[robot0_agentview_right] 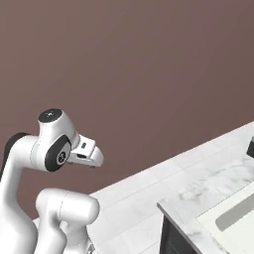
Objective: Pick the egg and butter from the fridge and place them by the bowl for mixing.
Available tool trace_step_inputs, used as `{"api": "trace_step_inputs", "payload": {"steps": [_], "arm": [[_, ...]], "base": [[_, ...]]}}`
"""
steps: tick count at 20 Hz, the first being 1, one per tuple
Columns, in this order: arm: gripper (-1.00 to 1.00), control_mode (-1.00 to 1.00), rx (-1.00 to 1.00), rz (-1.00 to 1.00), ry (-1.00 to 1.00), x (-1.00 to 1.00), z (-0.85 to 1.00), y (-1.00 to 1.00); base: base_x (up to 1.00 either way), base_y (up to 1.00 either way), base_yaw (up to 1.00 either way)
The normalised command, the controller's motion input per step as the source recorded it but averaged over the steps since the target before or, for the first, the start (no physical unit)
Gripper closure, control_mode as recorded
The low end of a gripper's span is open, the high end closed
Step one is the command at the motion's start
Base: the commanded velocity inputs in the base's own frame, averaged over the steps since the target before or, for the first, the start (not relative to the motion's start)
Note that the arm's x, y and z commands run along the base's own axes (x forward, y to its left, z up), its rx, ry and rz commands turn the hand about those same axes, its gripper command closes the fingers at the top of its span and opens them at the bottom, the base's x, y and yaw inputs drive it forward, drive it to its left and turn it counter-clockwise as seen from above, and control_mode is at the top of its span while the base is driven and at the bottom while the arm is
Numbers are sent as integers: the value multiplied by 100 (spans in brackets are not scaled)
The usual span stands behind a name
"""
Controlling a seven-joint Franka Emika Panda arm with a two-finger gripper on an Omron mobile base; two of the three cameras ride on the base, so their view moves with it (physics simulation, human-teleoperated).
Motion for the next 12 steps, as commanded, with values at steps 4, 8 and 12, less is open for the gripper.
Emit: {"api": "trace_step_inputs", "payload": {"steps": [4, 8, 12], "arm": [[-100, 100, 0, 0, 0, 0, 0, 0], [-100, 100, 0, 0, 0, 0, 0, 0], [-100, 100, 0, 0, 0, 0, 0, 0]], "base": [[60, 25, -41], [61, 24, -41], [64, 25, -38]]}}
